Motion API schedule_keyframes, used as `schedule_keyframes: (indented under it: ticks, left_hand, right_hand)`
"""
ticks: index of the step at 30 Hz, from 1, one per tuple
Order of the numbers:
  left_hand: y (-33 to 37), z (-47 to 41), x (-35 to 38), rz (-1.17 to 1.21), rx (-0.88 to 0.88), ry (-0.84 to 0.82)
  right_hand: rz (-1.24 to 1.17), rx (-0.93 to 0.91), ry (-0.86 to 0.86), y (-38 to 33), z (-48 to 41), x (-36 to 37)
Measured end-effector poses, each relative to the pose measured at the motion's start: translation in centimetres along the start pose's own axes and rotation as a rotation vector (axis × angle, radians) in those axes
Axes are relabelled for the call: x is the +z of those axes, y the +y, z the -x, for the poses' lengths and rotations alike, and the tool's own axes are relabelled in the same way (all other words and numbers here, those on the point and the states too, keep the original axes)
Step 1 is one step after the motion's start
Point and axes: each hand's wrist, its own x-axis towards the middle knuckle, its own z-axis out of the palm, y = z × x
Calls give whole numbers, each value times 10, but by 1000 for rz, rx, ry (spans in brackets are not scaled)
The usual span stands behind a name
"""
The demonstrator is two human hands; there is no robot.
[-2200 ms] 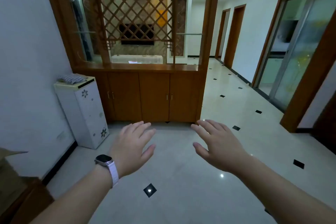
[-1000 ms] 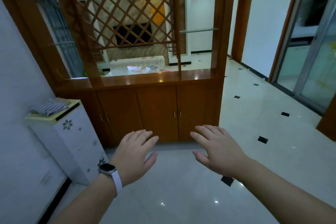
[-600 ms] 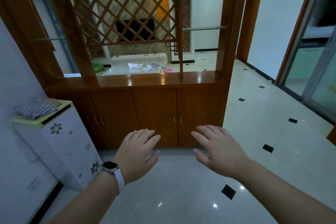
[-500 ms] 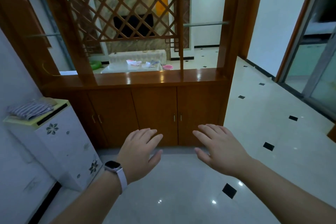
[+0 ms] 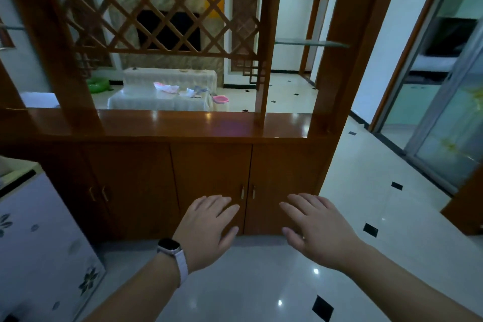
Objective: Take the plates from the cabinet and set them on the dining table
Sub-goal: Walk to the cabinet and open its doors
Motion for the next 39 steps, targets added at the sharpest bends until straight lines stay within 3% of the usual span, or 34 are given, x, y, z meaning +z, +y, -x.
schedule_keyframes:
  ticks: [11, 21, 35, 39]
  left_hand:
    - [-82, -56, 51, 95, 42, -3]
    - [-102, -112, 104, 134, 31, -103]
    - [-107, -238, 225, 221, -149, -281]
    - [-106, -255, 258, 351, -318, -376]
  right_hand:
    - [-34, 16, -37, -7, -90, 41]
    - [-115, -1, -72, 27, -149, 100]
    - [-241, -35, -152, 140, -262, 206]
    - [-257, -39, -226, 164, -286, 236]
